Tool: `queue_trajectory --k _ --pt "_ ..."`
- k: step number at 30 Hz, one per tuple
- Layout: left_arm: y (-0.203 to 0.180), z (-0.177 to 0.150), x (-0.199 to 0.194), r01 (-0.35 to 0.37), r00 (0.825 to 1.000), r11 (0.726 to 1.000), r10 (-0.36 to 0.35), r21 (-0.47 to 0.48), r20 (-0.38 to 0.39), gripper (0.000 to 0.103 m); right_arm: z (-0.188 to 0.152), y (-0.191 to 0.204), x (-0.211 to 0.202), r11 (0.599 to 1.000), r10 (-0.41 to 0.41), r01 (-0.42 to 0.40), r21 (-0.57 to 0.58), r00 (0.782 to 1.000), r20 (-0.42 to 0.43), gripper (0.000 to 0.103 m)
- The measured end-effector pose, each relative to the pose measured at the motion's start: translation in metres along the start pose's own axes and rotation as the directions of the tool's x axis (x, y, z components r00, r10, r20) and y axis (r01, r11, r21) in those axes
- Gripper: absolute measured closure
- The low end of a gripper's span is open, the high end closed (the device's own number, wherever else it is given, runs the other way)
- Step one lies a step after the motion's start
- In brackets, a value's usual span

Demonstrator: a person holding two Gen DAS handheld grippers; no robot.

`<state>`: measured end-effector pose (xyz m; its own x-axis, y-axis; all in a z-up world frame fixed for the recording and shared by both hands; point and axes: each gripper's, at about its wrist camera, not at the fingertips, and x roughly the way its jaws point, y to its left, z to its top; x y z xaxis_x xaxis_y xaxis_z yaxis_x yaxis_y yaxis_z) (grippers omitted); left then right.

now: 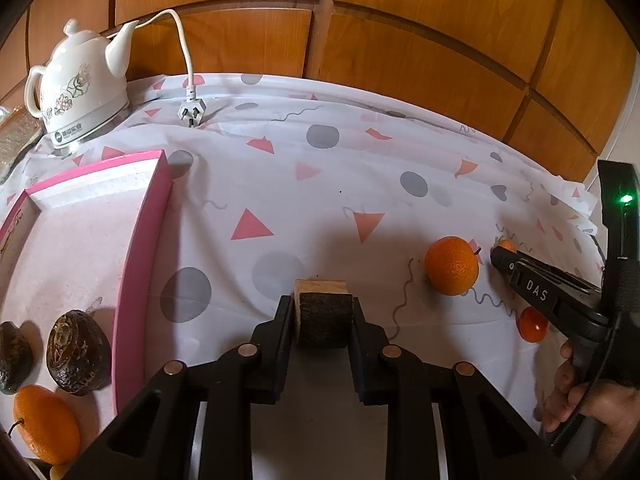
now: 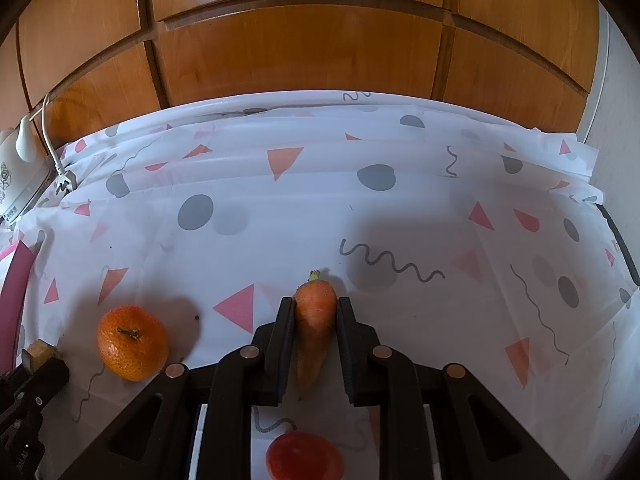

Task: Organize fruits
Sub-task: 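Grasp the wooden log slice with the left tool while the right tool grasps the carrot, then carry the log slice with the left tool while the right tool carries the carrot toward the tray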

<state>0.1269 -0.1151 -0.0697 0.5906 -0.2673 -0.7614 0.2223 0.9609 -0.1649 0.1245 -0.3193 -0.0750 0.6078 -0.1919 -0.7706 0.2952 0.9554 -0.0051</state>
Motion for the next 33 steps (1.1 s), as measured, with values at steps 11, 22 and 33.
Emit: queue_trajectory --k 11,22,33 --pt "-0.006 -0.004 -0.012 -0.008 1.0 1.0 0.007 0.03 0.019 0.078 -0.001 0.0 -0.001 1.0 0.004 -0.004 0.003 1.0 0.008 0.082" --pt "-0.005 0.003 -0.055 0.016 0.996 0.999 -0.02 0.048 0.086 0.078 0.001 -0.002 -0.002 1.0 0.008 -0.008 0.005 1.0 0.005 0.083" --pt "0.011 0.002 -0.079 0.013 0.993 1.0 -0.016 0.027 0.121 0.078 -0.001 0.011 -0.021 0.998 0.044 -0.042 -0.038 0.998 0.034 0.083"
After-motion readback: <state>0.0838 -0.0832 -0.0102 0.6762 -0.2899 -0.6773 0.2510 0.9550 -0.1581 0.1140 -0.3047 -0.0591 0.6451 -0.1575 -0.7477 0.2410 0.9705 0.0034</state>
